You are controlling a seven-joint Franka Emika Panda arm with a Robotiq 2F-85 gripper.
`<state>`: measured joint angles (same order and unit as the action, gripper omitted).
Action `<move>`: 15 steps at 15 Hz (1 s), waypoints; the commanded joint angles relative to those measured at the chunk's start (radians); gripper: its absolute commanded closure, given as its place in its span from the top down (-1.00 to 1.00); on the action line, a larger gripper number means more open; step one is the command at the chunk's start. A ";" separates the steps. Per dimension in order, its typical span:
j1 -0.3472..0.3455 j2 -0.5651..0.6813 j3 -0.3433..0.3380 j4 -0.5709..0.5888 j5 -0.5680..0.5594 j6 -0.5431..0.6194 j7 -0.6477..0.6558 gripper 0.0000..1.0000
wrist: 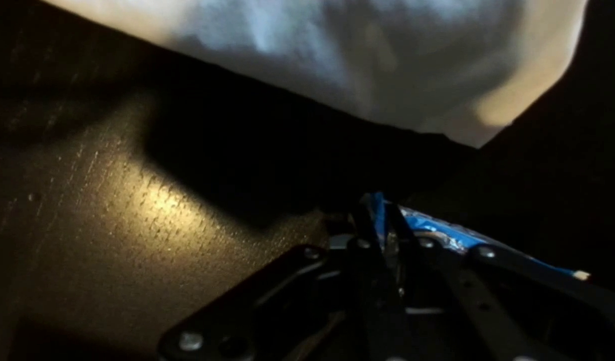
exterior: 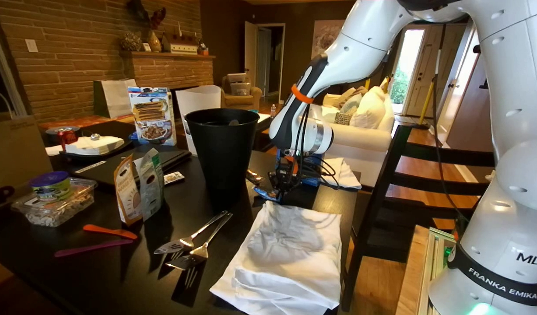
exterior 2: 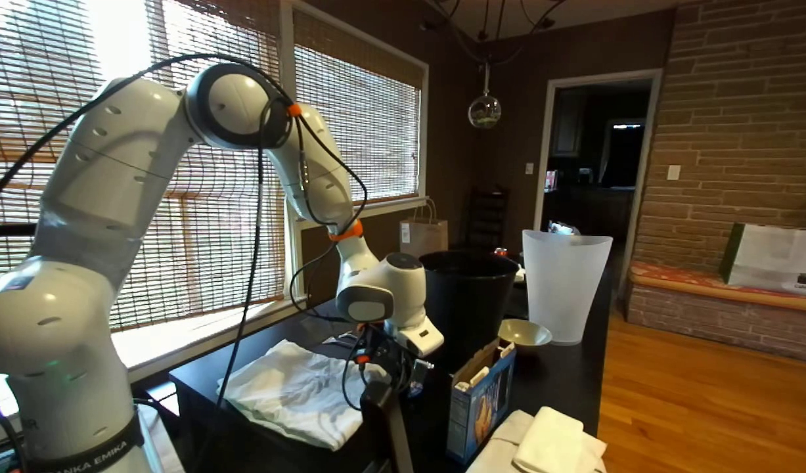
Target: Put the candy bar into the box
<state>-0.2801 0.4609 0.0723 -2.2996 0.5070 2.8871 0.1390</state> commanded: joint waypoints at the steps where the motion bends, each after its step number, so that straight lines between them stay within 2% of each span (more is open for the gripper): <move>1: 0.033 -0.042 -0.030 -0.024 -0.005 -0.005 0.037 -0.98; 5: 0.070 -0.119 -0.077 -0.047 -0.033 -0.075 0.085 -0.97; 8: 0.125 -0.189 -0.172 -0.039 -0.111 -0.241 0.207 -0.97; 11: 0.166 -0.245 -0.264 0.002 -0.247 -0.444 0.392 -0.97; 15: 0.167 -0.293 -0.317 0.067 -0.386 -0.677 0.611 -0.97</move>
<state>-0.1262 0.2081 -0.2092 -2.2696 0.2136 2.3498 0.6009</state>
